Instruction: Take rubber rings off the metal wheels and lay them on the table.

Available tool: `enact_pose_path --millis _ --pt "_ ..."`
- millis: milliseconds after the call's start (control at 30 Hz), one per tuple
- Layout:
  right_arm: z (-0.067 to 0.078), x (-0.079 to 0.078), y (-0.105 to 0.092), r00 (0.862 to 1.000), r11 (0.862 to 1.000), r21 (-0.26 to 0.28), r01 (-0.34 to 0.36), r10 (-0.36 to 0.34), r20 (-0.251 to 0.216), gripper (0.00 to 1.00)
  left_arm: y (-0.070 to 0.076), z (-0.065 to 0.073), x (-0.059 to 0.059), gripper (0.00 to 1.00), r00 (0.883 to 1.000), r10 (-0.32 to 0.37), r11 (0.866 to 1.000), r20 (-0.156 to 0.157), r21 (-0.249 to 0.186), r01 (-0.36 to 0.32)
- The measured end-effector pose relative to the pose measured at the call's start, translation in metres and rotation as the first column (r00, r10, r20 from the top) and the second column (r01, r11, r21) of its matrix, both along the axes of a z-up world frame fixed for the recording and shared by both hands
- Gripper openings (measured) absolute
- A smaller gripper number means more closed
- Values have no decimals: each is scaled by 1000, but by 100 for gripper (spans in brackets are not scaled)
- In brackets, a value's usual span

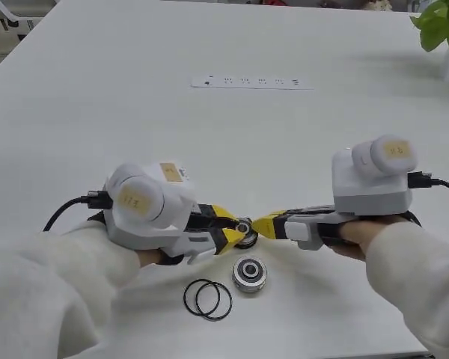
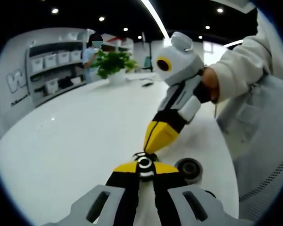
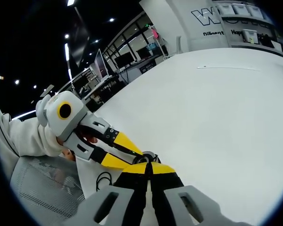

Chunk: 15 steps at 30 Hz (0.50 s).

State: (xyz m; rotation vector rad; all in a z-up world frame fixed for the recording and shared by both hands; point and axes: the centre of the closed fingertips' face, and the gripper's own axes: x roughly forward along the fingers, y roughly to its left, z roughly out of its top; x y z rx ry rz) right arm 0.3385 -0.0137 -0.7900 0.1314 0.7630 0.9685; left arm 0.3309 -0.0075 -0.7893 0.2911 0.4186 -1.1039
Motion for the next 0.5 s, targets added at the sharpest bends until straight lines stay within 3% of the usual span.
enact_pose_path --millis 300,500 --pt "3 0 5 1000 1000 15 -23 23 19 0 0 0 0 12 1000 2 1000 3 0 -2" --pt "1 -3 6 999 999 -20 -40 41 33 0 0 0 0 12 1000 7 1000 -1 -3 -7"
